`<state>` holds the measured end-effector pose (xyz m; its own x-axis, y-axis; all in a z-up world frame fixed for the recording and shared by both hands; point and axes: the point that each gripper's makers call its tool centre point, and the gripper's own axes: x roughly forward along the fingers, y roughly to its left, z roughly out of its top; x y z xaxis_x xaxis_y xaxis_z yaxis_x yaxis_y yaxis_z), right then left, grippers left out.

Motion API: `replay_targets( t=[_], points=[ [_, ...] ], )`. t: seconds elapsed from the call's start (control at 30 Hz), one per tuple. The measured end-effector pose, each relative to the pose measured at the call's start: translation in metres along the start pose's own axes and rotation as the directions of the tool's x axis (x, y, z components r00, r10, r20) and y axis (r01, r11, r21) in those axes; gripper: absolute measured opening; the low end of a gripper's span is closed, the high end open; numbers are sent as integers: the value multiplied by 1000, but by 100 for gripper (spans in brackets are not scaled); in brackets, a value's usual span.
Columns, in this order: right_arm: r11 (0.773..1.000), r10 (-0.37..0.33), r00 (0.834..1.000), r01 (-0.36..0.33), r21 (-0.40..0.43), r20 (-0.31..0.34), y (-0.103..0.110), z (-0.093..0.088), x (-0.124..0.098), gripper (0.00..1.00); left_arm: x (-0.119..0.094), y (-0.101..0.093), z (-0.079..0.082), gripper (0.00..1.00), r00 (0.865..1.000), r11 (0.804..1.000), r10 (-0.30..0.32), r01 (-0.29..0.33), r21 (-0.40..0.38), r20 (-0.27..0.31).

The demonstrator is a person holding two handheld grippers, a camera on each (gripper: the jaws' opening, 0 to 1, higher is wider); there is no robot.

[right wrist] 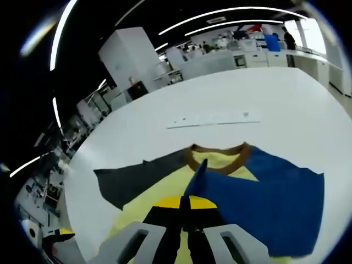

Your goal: Fold the garment on the visible template until the final outline fits inside the template.

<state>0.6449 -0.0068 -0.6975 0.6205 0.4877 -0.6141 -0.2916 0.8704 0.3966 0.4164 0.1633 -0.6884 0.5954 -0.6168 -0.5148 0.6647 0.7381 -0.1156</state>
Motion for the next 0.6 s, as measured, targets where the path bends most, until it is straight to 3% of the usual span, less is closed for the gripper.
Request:
replay_targets(
  t=[0.6],
  points=[
    [998,60,998,-60,-25,-12,41,5,18,0,1,-2,4,89,1000,1000,-12,12,-4,4]
  ],
)
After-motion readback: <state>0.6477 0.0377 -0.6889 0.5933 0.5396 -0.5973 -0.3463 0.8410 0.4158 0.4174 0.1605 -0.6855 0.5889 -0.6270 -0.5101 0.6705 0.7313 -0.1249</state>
